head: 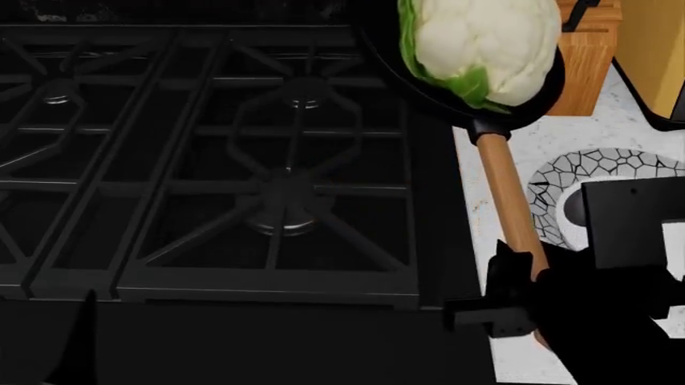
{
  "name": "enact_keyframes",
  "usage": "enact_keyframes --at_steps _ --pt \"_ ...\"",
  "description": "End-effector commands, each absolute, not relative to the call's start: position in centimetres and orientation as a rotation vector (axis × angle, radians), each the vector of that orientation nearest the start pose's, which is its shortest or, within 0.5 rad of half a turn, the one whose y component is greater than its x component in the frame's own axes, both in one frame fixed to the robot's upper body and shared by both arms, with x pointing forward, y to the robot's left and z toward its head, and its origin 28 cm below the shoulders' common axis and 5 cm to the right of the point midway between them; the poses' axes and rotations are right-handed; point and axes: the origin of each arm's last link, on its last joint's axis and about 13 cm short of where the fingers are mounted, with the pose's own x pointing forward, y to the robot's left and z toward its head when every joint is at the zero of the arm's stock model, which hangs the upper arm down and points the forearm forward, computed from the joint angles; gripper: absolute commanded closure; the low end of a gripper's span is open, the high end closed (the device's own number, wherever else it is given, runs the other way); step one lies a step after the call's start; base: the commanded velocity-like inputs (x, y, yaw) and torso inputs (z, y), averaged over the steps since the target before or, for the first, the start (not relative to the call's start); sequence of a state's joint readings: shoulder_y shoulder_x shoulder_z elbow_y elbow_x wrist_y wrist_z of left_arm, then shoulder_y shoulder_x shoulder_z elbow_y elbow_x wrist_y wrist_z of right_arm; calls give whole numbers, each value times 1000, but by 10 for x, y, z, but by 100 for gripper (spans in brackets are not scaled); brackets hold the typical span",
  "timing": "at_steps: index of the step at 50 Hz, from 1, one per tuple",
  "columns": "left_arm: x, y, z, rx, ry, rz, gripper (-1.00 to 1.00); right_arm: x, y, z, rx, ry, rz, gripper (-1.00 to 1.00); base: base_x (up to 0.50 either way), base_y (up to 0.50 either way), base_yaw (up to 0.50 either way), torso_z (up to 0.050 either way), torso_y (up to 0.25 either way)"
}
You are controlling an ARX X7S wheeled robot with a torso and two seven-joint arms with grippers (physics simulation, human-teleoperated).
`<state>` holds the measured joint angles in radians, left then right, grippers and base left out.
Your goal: Pick up the pan and dump the vegetables in it onto the plate. Then return the pan to the stove.
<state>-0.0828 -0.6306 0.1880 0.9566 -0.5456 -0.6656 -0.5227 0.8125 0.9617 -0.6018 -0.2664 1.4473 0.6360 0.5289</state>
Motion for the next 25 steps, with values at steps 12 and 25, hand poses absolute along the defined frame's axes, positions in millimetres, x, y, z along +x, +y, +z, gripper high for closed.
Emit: enact_keyframes --at_steps 12,25 --pt "158 225 168 169 -211 -152 -100 285 -192 248 186 -64 117 100 0 0 0 2 7" --pt "155 224 166 155 -210 -162 -100 285 -194 228 288 -86 120 100 0 0 0 2 6"
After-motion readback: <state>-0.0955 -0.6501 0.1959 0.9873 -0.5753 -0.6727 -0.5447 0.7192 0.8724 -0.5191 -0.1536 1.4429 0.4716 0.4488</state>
